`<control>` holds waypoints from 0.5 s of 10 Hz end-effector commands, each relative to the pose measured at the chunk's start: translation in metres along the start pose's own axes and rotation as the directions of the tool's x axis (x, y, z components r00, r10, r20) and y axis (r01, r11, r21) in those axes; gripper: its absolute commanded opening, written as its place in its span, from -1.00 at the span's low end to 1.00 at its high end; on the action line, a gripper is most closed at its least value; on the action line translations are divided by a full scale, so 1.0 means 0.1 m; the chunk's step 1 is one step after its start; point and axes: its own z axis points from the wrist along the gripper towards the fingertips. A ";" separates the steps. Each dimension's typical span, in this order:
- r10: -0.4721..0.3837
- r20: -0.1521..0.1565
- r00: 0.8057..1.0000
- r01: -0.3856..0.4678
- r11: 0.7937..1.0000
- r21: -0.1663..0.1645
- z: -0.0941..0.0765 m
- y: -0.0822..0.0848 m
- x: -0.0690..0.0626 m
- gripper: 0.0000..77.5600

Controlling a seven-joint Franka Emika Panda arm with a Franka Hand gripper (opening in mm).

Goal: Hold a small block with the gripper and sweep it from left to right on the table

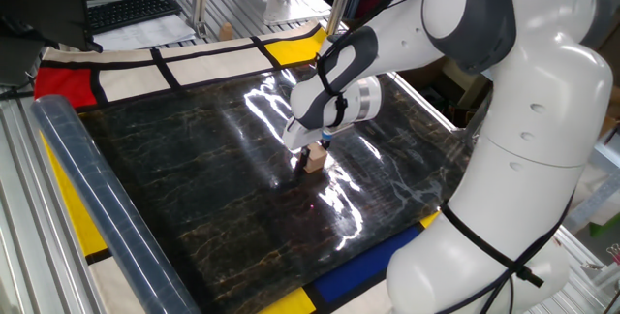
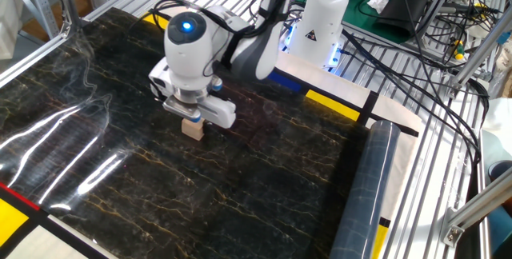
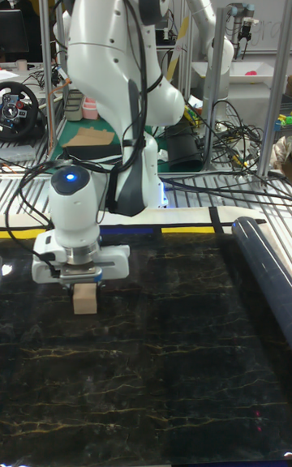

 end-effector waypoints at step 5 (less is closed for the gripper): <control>0.025 0.001 1.000 -0.025 1.000 -0.016 -0.07 0.63 0.05 -0.97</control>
